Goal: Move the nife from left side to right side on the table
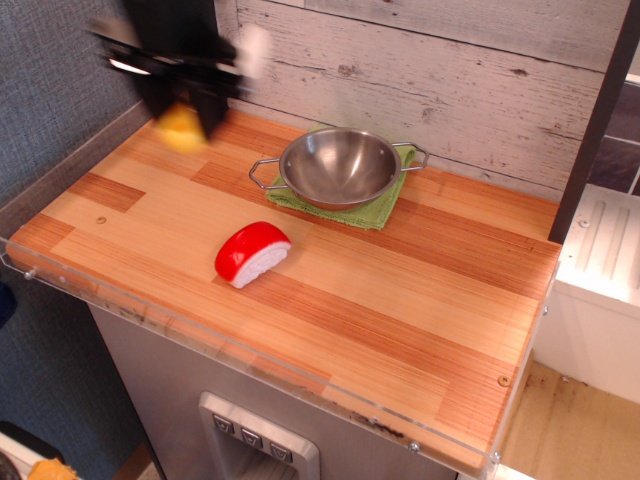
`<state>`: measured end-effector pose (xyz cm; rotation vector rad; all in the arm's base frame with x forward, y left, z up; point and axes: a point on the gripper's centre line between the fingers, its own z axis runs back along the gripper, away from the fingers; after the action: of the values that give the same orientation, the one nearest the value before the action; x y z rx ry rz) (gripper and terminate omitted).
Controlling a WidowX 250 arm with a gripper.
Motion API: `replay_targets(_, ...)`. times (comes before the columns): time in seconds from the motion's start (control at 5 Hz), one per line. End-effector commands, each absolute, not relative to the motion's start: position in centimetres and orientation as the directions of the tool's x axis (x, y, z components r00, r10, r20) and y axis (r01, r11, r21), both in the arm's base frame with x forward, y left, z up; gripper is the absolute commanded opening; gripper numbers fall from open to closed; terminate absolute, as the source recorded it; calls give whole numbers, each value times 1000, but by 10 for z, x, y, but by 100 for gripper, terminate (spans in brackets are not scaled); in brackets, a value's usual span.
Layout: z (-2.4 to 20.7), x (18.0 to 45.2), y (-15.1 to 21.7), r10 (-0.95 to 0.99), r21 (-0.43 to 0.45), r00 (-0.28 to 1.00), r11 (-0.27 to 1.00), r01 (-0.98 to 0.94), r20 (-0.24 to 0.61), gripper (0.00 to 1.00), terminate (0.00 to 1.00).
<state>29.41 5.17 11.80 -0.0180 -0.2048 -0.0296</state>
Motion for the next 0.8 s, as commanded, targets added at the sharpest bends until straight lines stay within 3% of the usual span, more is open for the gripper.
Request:
replay_targets(0.0, 97, 313, -46, -167, -11, 965, 985, 173, 201, 0, 0)
replay_targets(0.2, 84, 314, -96, -132, 15, 973, 991, 132, 187, 0, 0)
replay_targets(0.6, 54, 337, -187, -110, -38, 973, 992, 120, 205, 0, 0)
